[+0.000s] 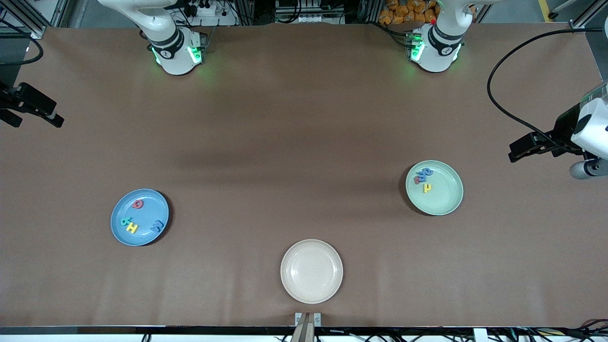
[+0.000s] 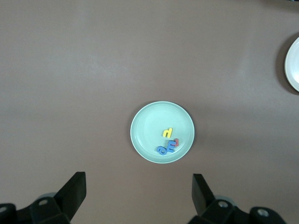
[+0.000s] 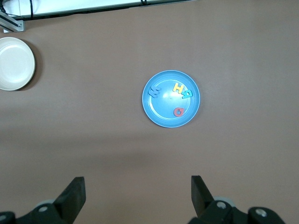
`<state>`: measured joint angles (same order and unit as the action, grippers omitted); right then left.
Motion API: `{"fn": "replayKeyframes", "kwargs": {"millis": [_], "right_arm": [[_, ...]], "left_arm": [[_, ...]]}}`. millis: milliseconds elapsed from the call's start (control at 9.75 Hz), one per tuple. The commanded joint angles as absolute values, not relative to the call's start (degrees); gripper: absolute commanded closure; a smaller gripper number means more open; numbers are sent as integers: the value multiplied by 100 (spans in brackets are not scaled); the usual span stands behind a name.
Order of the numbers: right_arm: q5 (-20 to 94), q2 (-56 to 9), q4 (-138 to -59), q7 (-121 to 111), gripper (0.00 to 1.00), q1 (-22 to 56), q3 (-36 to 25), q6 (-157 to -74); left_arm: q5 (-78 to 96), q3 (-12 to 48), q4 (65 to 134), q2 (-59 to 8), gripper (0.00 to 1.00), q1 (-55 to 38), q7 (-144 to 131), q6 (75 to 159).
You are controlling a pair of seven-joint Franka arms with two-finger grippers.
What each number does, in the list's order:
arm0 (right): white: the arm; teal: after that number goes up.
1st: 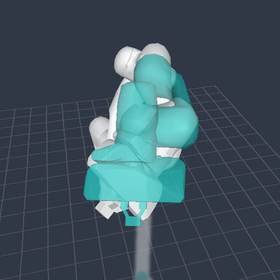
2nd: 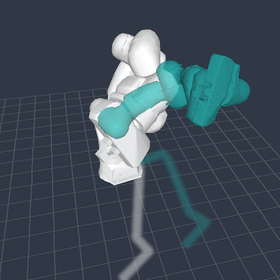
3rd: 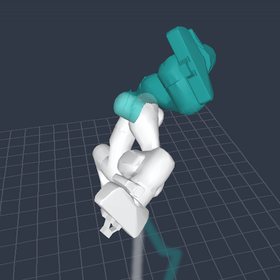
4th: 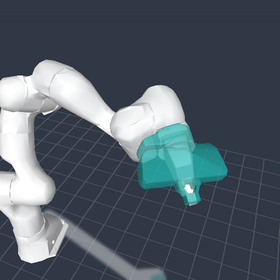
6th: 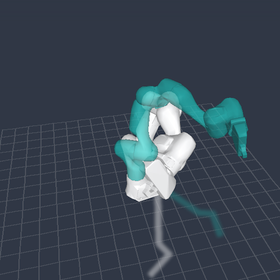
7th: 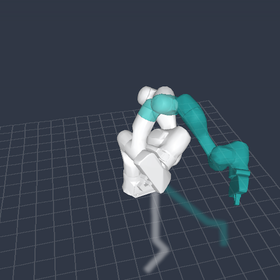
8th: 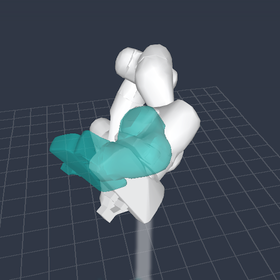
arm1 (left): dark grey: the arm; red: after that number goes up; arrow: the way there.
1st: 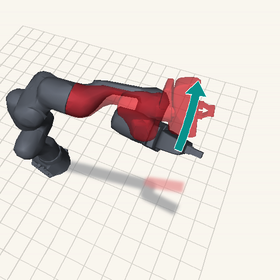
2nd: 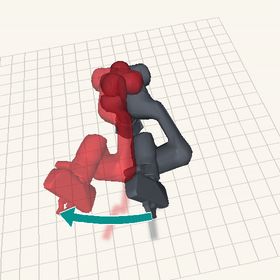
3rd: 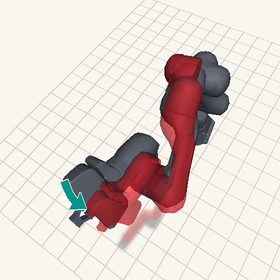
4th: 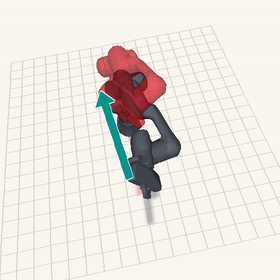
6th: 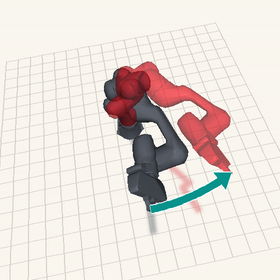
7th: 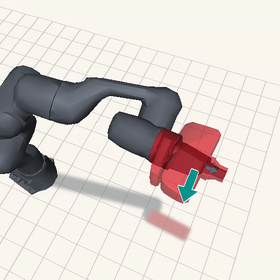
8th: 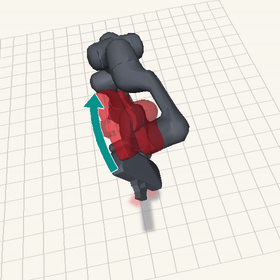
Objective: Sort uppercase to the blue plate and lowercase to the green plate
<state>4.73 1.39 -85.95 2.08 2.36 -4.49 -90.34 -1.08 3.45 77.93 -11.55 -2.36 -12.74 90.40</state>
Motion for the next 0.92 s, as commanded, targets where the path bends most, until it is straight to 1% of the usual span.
{"fn": "replayKeyframes", "kwargs": {"millis": [0, 308, 513, 616, 821], "right_arm": [[545, 53, -8411, 308, 0, 176, -404, -8860], [466, 53, -8420, 316, 0, 211, -387, -8728], [334, 53, -8420, 264, 0, 211, -378, -8710], [299, 53, -8420, 255, 0, 211, -378, -8684], [264, 53, -8420, 264, 0, 211, -378, -8684]], "left_arm": [[35, 352, 7743, -1178, 0, -211, -987, 9062], [26, 360, 7936, -1064, 0, -220, -914, 9062], [35, 448, 8732, -574, 0, -211, -940, 9428], [9, 457, 8867, -458, 0, -220, -940, 9483], [-9, 571, 8824, -475, 0, -220, -1010, 9475]]}}
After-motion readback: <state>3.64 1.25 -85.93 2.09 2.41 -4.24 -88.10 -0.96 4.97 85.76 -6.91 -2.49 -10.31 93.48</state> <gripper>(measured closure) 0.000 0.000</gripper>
